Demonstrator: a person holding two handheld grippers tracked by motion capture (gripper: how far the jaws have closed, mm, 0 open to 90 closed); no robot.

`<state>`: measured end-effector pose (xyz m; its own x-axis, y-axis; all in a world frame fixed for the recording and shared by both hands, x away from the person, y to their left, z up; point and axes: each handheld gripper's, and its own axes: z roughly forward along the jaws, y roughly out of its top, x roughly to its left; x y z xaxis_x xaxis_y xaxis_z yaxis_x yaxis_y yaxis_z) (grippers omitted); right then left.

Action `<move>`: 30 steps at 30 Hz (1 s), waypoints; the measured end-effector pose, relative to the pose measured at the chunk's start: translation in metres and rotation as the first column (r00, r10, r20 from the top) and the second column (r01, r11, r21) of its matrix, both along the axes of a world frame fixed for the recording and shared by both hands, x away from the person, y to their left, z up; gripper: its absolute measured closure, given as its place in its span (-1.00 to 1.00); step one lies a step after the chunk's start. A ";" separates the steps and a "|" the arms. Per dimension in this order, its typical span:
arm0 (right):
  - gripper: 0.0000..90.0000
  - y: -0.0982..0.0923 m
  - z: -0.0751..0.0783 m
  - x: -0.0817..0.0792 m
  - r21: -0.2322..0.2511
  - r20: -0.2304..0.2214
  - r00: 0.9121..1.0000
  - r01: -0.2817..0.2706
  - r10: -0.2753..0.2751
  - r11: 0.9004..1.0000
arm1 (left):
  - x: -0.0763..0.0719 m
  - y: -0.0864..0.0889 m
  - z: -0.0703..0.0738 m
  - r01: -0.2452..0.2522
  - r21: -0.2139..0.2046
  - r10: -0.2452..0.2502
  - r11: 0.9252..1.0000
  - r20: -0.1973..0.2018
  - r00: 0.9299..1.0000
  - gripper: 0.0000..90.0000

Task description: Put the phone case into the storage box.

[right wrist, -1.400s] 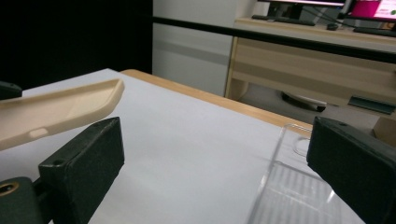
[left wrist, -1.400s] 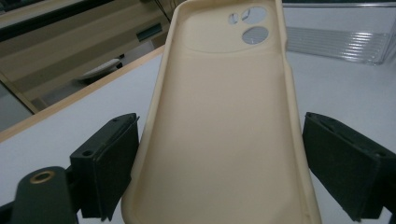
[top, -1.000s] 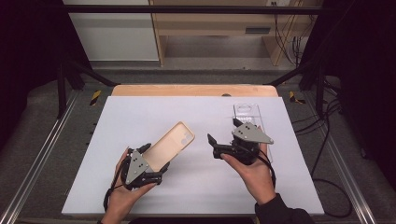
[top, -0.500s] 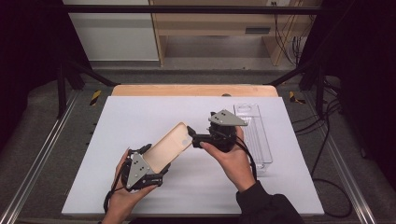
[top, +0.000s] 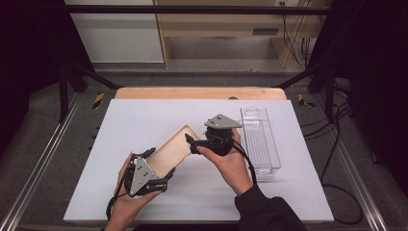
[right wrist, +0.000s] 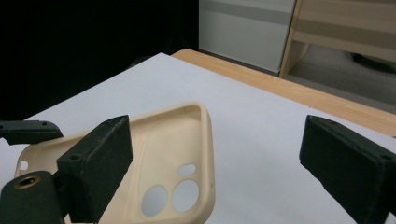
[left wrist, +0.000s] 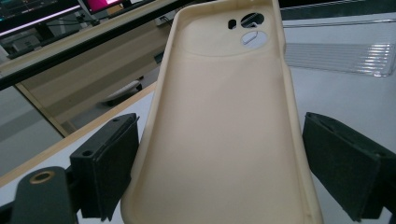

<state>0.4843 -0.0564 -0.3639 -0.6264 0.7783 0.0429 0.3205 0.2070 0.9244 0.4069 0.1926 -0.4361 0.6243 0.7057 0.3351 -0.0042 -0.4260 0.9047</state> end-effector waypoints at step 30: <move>0.18 -0.004 -0.025 0.003 0.124 -0.186 0.972 -0.123 0.145 0.985 | -0.003 -0.002 0.001 0.003 0.005 -0.003 1.000 0.034 0.999 -0.73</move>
